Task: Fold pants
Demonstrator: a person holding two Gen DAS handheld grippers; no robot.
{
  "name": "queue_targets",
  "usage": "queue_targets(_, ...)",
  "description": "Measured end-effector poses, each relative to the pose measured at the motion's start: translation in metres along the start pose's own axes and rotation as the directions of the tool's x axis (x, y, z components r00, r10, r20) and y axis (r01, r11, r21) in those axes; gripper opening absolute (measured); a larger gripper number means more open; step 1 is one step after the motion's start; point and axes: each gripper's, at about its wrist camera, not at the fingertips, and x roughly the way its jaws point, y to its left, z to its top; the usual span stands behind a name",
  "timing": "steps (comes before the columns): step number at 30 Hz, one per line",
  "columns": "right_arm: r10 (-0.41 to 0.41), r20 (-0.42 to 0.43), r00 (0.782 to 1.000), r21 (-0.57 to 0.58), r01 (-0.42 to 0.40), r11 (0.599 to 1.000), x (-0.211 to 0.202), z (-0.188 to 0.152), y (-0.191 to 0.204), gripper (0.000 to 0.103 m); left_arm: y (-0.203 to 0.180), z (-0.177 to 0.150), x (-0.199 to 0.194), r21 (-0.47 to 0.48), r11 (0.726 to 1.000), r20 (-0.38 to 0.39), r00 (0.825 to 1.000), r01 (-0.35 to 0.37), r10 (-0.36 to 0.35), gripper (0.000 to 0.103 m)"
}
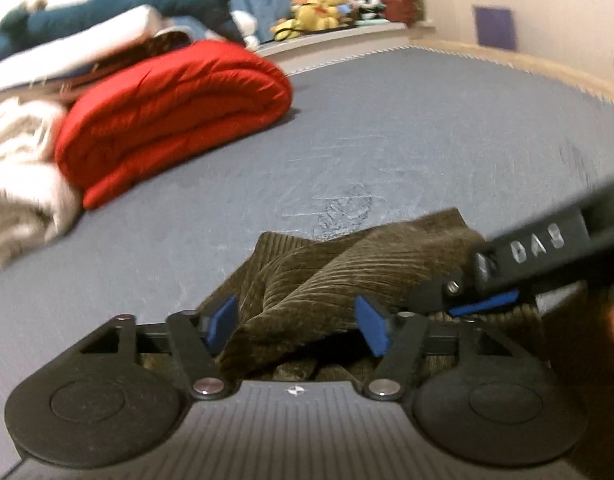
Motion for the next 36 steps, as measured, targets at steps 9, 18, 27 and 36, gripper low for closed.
queue_targets(9, 0.0, 0.002, 1.0, -0.006, 0.0, 1.0, 0.001, -0.001, 0.002, 0.042, -0.005, -0.001, 0.005, 0.047, 0.999, -0.018, 1.0, -0.011, 0.012, 0.025)
queue_targets(18, 0.005, 0.016, 1.0, -0.002, -0.005, 1.0, -0.002, 0.0, 0.002, 0.043, 0.024, 0.009, 0.0, -0.16, 0.985, -0.036, 0.997, 0.058, -0.065, 0.013)
queue_targets(27, 0.003, 0.022, 1.0, 0.0, -0.003, 1.0, -0.001, -0.001, 0.0, 0.043, 0.054, 0.009, -0.004, -0.389, 0.912, -0.03, 0.987, 0.133, -0.157, 0.011)
queue_targets(36, -0.001, 0.031, 1.0, 0.007, 0.001, 1.0, -0.001, -0.001, 0.002, 0.046, 0.062, 0.012, -0.015, -0.459, 0.866, 0.02, 0.977, 0.199, -0.214, 0.009)
